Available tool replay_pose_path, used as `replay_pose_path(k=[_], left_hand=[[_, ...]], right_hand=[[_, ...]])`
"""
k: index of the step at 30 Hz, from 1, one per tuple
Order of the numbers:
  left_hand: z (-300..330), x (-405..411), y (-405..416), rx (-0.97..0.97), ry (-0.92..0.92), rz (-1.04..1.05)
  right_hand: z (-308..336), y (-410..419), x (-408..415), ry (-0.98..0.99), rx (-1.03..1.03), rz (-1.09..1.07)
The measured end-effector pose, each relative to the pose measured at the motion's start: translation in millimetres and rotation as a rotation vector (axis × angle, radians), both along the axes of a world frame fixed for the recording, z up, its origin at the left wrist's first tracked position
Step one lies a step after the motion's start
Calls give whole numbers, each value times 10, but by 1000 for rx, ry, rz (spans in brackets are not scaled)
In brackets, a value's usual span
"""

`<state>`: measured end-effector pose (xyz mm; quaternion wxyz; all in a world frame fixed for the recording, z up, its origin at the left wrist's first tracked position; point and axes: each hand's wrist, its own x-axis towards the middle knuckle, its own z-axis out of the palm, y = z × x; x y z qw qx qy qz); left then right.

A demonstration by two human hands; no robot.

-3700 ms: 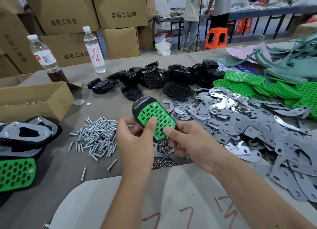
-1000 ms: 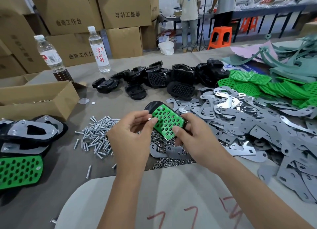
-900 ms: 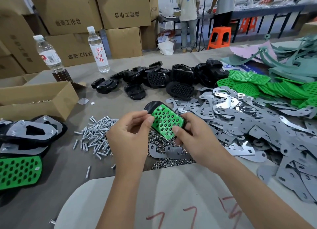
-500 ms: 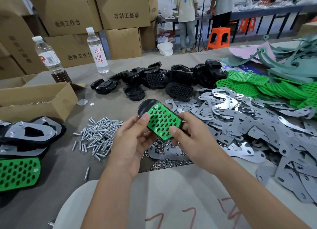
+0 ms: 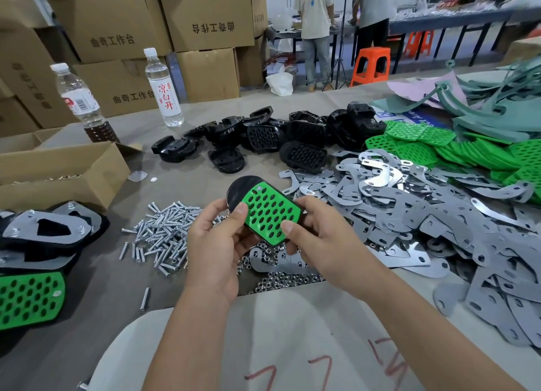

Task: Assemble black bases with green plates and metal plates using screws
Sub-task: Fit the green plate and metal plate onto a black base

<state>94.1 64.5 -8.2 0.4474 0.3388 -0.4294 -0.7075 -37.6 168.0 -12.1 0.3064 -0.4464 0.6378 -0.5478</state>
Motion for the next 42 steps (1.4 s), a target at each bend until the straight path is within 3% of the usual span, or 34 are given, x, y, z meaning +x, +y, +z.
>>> replay_pose_path(k=[12, 17, 22, 26, 30, 34, 35, 39, 42], left_hand=[[5, -67, 55, -24, -69, 142], [-3, -121, 144, -70, -149, 59], [70, -140, 267, -26, -118, -81], [85, -106, 177, 194, 22, 11], [60, -51, 75, 207, 111, 207], [63, 50, -5, 141, 170, 284], [72, 64, -9, 134, 186, 285], [63, 42, 10, 133, 209, 223], [33, -16, 41, 100, 161, 150]], right_hand=[[-14, -37, 98, 21, -61, -84], [-49, -37, 103, 394, -153, -224], [-29, -27, 95, 714, -105, -90], [-47, -60, 157, 651, -87, -1], [-80, -68, 91, 666, 142, -51], [-24, -19, 127, 266, -33, 68], [-29, -16, 121, 277, -50, 57], [-36, -15, -41, 882, 274, -136], [-25, -14, -113, 856, 419, -148]])
